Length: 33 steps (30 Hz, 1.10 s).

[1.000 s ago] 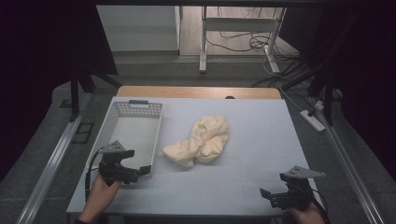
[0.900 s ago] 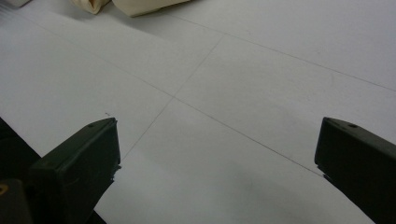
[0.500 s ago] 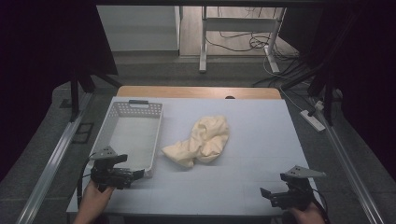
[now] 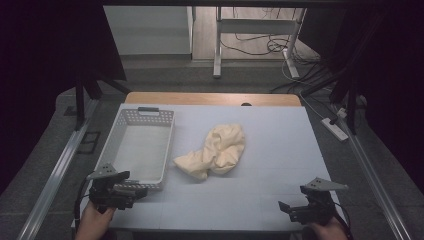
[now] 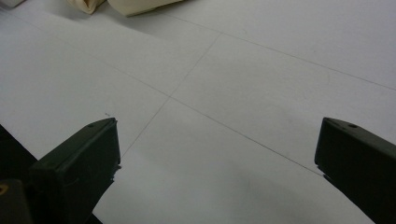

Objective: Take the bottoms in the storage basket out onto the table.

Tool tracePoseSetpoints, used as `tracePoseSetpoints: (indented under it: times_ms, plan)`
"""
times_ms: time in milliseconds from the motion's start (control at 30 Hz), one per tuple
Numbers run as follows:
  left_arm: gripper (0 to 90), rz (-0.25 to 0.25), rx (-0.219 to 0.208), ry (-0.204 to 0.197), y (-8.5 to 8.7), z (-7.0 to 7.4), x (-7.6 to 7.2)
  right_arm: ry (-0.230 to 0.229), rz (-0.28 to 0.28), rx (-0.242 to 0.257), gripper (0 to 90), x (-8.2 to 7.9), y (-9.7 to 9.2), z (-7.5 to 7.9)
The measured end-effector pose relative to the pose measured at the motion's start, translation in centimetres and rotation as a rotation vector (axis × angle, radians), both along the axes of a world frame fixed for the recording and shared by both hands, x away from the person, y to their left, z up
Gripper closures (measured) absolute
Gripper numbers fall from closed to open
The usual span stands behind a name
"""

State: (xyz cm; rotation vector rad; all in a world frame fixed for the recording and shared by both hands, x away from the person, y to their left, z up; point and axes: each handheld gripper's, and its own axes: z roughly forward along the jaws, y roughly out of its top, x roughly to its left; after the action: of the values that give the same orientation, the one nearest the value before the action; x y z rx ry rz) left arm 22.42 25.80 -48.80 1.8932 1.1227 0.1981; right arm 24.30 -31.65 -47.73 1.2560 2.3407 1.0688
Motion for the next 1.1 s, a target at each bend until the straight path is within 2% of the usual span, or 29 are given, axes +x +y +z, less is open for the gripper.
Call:
tracePoseSetpoints:
  times_ms: [333, 600, 700, 767, 900, 1100]
  plan:
    - [0.0, 0.048, 0.005, -0.034, 0.9, 0.4, -1.5, 0.004, -0.004, 0.002, 0.6, 0.0, 0.0, 0.0]
    - [0.0, 0.078, 0.019, -0.045, 1.4, 0.4, -2.5, 0.003, -0.005, 0.001, 0.6, 0.0, 0.0, 0.0]
    - [0.0, 0.088, 0.044, -0.044, 1.4, 0.3, -2.7, 0.004, -0.005, 0.001, 0.6, 0.0, 0.0, 0.0]
    - [0.0, 0.088, 0.039, -0.034, 1.5, 0.2, -3.0, 0.003, -0.005, 0.001, 0.6, 0.0, 0.0, 0.0]
    - [0.0, 0.105, 0.061, -0.018, 1.8, -0.3, -3.4, 0.003, -0.005, -0.001, 0.6, 0.0, 0.0, 0.0]
    - [0.0, 0.129, 0.069, 0.002, 2.4, -1.0, -3.8, 0.002, -0.006, 0.001, 0.6, 0.0, 0.0, 0.0]
